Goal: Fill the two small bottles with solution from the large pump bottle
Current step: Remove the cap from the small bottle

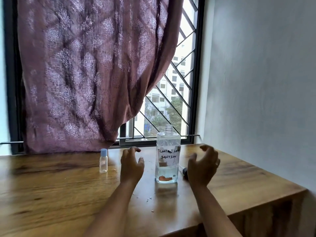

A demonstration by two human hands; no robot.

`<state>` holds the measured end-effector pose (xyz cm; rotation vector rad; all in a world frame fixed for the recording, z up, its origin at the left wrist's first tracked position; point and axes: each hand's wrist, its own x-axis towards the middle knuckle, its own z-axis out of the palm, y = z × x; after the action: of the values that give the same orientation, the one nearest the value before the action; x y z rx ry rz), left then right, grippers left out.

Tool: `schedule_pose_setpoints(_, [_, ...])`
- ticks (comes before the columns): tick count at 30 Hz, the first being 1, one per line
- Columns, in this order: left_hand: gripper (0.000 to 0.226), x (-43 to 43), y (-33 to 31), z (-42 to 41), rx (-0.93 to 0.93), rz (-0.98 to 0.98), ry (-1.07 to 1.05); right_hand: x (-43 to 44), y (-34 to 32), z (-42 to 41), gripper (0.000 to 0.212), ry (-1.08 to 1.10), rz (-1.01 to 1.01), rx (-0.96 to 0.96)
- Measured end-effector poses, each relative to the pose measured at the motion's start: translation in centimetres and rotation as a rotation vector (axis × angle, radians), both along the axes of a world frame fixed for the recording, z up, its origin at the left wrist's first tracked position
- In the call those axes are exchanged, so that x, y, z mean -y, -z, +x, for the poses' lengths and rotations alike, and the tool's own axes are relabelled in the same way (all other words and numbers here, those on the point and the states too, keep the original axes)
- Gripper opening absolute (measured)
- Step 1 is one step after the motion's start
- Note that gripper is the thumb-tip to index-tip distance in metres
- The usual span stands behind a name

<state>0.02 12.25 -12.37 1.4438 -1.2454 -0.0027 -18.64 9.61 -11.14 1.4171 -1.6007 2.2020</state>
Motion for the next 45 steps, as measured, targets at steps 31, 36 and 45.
schedule_pose_setpoints(31, [0.035, 0.9, 1.7, 6.4, 0.155, 0.167, -0.149, 7.0, 0.2, 18.8, 0.018, -0.845, 0.378, -0.413])
schedule_pose_setpoints(36, [0.038, 0.9, 1.7, 6.3, 0.074, 0.174, -0.045, 4.2, -1.3, 17.2, 0.012, -1.051, 0.367, -0.29])
schedule_pose_setpoints(45, [0.02, -0.1, 1.6, 6.8, -0.091, 0.297, 0.304, 2.0, 0.3, 14.5, 0.022, -0.927, 0.368, -0.323])
